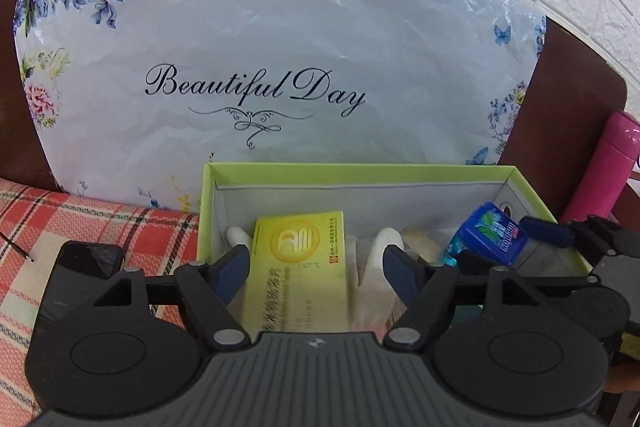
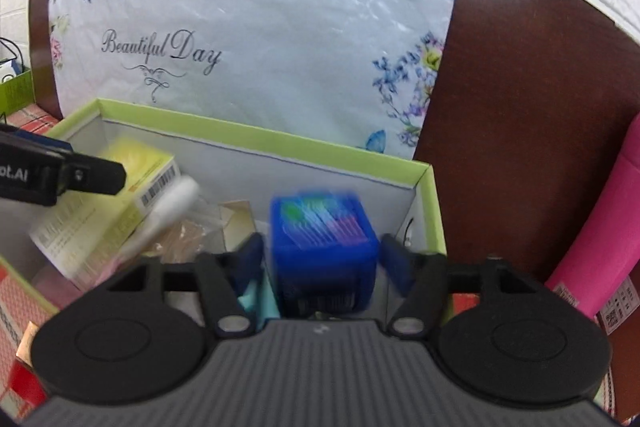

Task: Organize objects
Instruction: 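Lower both items into the lime-green box and open both tools, then withdraw both tools from the box back toward the pile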

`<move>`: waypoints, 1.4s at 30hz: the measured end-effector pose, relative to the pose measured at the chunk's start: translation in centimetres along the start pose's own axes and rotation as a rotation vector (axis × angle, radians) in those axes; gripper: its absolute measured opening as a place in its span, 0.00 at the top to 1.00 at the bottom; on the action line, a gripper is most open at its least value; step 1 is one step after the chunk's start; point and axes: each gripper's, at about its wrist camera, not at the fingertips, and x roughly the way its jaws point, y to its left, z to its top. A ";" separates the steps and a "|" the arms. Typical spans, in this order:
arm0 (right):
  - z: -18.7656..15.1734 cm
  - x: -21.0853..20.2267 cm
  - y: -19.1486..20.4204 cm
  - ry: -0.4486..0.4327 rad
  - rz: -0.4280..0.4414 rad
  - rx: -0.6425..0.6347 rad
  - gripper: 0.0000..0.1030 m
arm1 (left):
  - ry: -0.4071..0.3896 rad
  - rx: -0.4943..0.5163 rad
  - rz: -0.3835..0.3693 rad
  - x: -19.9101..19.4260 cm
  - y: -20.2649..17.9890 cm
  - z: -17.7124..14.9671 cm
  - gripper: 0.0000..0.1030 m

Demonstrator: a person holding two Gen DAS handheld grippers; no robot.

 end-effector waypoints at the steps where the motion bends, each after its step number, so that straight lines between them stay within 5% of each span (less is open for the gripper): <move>1: 0.1 -0.6 0.0 -0.016 -0.002 0.000 0.16 | 0.005 -0.007 0.003 -0.2 0.0 0.1 0.26; 8: 0.9 -6.7 -0.7 -0.152 -0.040 0.019 0.01 | -0.051 -0.025 0.003 -4.9 -0.1 0.2 0.25; 14: 0.6 -12.9 -0.8 -0.228 -0.047 0.076 0.00 | -0.075 -0.015 0.023 -9.5 -1.4 -1.0 0.25; 25: -4.3 -23.0 0.9 -0.333 -0.054 0.099 0.00 | -0.113 -0.039 -0.049 -16.1 -2.2 -6.9 0.25; 42: -15.9 -26.4 3.0 -0.179 -0.062 0.251 0.00 | 0.011 0.038 -0.144 -15.1 -6.3 -13.7 0.25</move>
